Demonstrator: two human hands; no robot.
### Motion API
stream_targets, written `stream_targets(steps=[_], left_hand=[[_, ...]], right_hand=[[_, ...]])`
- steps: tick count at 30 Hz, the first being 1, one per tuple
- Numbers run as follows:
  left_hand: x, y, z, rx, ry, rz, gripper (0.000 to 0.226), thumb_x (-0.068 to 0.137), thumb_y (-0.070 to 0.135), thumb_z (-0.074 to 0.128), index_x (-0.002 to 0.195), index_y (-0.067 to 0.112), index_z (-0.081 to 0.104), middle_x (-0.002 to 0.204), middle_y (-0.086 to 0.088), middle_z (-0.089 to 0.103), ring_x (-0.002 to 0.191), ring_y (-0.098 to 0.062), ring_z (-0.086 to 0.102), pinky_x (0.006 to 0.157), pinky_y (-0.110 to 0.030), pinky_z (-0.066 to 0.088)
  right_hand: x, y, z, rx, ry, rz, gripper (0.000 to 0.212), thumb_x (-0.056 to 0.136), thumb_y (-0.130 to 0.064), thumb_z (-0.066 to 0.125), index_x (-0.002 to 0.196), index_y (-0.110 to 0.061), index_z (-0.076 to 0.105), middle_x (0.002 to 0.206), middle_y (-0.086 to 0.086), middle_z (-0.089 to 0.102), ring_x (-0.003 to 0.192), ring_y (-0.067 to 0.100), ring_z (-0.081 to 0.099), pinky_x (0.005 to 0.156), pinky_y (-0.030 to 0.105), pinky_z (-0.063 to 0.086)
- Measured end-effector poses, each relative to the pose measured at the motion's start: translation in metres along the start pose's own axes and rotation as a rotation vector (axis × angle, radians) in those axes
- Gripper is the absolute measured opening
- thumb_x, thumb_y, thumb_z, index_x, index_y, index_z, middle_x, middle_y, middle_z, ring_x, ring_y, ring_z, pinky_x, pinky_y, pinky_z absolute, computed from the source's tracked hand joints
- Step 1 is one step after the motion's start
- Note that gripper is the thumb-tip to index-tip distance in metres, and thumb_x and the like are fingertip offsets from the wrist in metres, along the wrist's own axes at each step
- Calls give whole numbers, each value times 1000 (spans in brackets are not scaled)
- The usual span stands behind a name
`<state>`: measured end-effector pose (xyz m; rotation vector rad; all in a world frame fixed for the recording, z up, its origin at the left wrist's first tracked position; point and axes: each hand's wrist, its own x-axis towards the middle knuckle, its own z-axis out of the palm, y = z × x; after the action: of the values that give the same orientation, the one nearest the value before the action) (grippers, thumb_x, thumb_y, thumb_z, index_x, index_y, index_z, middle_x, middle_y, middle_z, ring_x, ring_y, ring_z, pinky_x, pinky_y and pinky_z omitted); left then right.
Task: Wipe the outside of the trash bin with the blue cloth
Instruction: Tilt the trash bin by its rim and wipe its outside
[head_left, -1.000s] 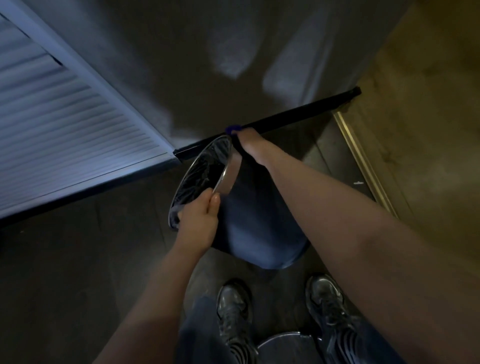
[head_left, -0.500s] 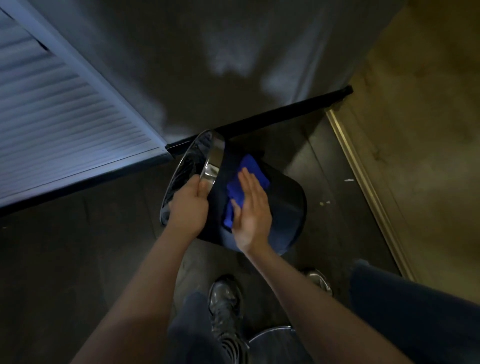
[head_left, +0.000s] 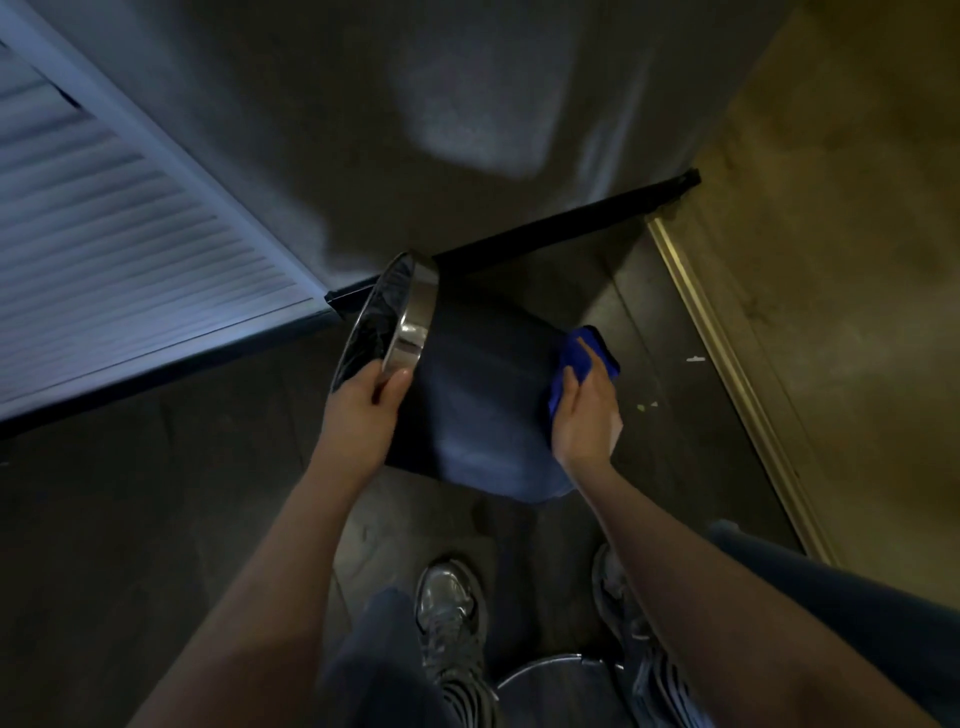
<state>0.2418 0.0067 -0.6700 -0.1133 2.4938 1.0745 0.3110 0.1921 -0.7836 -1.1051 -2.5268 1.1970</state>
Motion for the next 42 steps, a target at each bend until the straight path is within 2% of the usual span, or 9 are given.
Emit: stream_targets(steps=[5, 11, 18, 21, 25, 30, 33, 37, 42], left_hand=[[5, 10, 11, -85, 63, -95, 21, 94, 24, 43, 88, 9, 56, 87, -11, 56, 94, -35, 57, 77, -33, 39], [7, 17, 18, -112, 105, -154, 23, 95, 23, 40, 87, 6, 54, 89, -16, 55, 87, -30, 54, 74, -32, 39], [7, 13, 13, -138, 83, -147, 24, 95, 24, 42, 96, 6, 57, 93, -12, 57, 90, -24, 53, 83, -35, 41], [9, 11, 10, -140, 55, -133, 20, 95, 24, 41, 94, 11, 57, 86, -7, 58, 92, -26, 54, 83, -35, 41], [6, 5, 8, -136, 12, -134, 26, 95, 24, 41, 99, 5, 57, 101, -19, 62, 99, -34, 57, 92, -44, 46], [4, 4, 10, -118, 16, -110, 18, 95, 24, 42, 92, 14, 56, 96, -12, 59, 92, -27, 55, 85, -36, 42], [2, 2, 10, -116, 5, -121, 21, 95, 23, 41, 91, 8, 55, 92, -16, 59, 88, -29, 55, 83, -39, 44], [3, -1, 10, -152, -6, -114, 26, 93, 9, 38, 70, 13, 46, 68, -7, 49, 62, -19, 45, 57, -29, 37], [0, -9, 5, -218, 5, -163, 20, 94, 22, 42, 77, 21, 52, 83, -9, 55, 81, -24, 52, 76, -39, 45]], right_hand=[[28, -44, 12, -6, 41, 175, 37, 95, -23, 40, 125, -4, 51, 128, 18, 55, 118, 32, 50, 99, 37, 37], [-15, -125, 39, 44, 10, -324, 36, 88, -17, 48, 120, 0, 54, 121, 18, 61, 113, 32, 55, 98, 38, 39], [-17, -72, 22, -123, -168, -761, 44, 89, -21, 47, 130, -5, 47, 136, 11, 51, 127, 23, 47, 108, 27, 28], [4, -36, 7, -55, -151, -549, 41, 90, -19, 48, 130, -8, 48, 135, 11, 52, 124, 24, 49, 105, 22, 26], [25, 13, -12, -90, -114, -82, 38, 96, -26, 39, 134, -20, 41, 138, 4, 48, 123, 22, 48, 98, 28, 35], [28, -16, -1, -53, 21, 66, 34, 94, -19, 39, 124, -8, 52, 125, 15, 57, 115, 32, 52, 97, 40, 41], [9, -80, 20, -11, 70, -160, 29, 89, -14, 46, 110, 1, 60, 109, 23, 64, 102, 36, 60, 89, 39, 45], [-14, -149, 45, 60, 8, -484, 27, 81, -14, 52, 105, -3, 60, 100, 16, 69, 92, 30, 65, 80, 36, 52], [6, -97, 27, -3, -244, -669, 37, 89, -17, 50, 124, -5, 53, 127, 15, 58, 117, 27, 55, 100, 26, 32]])
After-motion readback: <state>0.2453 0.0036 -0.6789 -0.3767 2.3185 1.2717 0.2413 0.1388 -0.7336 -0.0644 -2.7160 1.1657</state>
